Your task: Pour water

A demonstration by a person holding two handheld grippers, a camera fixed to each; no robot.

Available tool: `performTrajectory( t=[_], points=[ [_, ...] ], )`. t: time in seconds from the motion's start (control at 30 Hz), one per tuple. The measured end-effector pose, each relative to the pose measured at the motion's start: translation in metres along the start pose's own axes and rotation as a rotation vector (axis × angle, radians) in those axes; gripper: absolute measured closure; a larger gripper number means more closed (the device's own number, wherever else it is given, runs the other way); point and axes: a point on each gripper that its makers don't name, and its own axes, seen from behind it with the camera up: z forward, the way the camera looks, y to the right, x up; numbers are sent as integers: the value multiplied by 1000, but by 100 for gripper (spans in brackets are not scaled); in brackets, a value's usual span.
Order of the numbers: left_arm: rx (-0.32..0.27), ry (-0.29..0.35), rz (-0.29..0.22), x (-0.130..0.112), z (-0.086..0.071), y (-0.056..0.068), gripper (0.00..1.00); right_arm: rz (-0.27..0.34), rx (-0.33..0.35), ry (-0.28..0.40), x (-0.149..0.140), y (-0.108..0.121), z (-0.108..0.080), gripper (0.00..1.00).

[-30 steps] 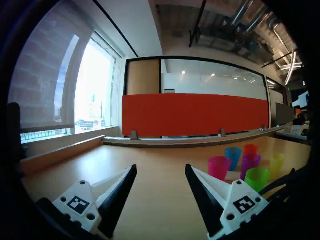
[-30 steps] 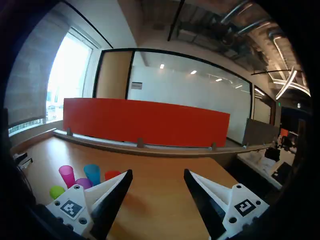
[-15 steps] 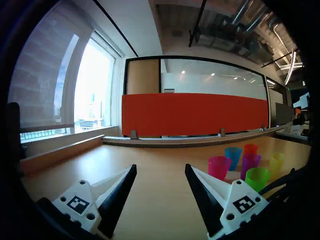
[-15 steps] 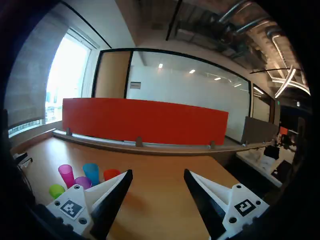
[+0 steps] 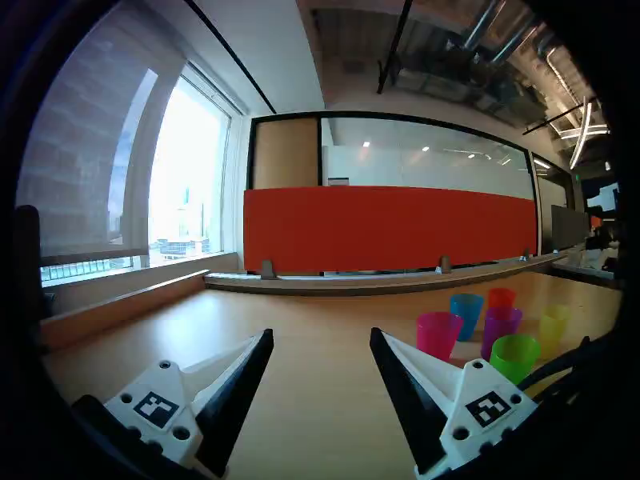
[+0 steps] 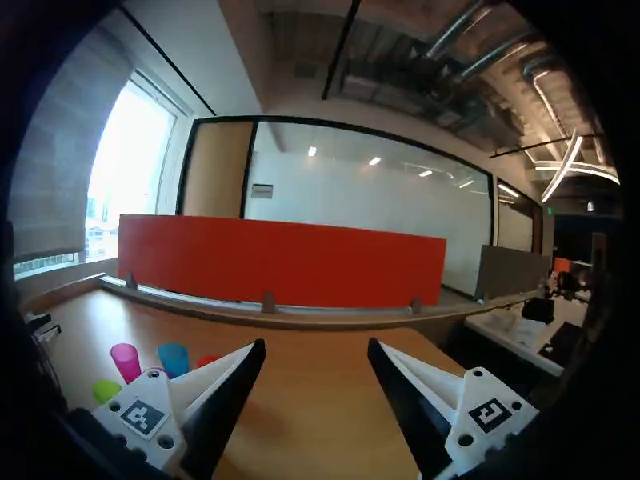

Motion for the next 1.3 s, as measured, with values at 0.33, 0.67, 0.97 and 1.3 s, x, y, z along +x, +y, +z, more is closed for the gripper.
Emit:
performTrajectory(
  t=[0.33,0.67,0.97,1.3],
  points=[
    [0,0,0,1,0,1,11,40,26,72,-9,-4,7,1],
    [0,0,0,1,0,1,11,112,80,92,-43,-14,21,0],
    [0,0,0,1,0,1,11,130,84,64,-85,-8,28,1],
    [0,0,0,1,-1,1,11,150,92,52,-112,-6,32,1]
  ],
)
